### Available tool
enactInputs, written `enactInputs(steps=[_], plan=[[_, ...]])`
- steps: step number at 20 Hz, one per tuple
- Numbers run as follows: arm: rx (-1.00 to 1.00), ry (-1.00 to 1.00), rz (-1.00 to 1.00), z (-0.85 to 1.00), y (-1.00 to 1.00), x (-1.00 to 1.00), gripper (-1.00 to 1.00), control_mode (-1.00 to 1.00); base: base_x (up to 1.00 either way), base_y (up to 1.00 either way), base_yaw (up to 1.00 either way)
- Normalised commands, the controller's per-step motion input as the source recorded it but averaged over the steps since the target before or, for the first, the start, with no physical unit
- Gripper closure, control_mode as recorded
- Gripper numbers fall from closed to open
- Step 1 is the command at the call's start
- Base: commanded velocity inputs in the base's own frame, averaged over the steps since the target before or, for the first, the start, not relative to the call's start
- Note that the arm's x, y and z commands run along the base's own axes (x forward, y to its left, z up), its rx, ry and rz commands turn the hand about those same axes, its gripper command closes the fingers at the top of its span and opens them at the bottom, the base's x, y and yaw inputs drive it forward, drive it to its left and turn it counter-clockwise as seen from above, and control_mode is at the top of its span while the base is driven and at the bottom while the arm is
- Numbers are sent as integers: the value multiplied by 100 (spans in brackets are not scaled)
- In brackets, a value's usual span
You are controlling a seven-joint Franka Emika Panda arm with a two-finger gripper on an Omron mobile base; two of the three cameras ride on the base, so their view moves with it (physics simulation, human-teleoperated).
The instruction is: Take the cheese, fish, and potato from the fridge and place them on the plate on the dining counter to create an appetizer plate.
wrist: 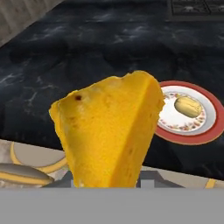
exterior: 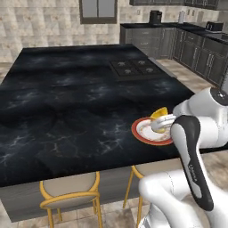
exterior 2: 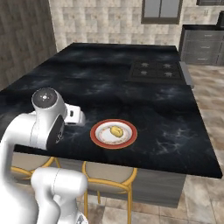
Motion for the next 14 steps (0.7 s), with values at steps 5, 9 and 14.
enactInputs(steps=[5,9,14], plan=[[0,16,-23,-22,-11,46,100,-100,0,0,0],[0,12,-24,-21,-34,35,100,-100,0,0,0],[0,2,-13,-33,-56,32,100,-100,0,0,0]])
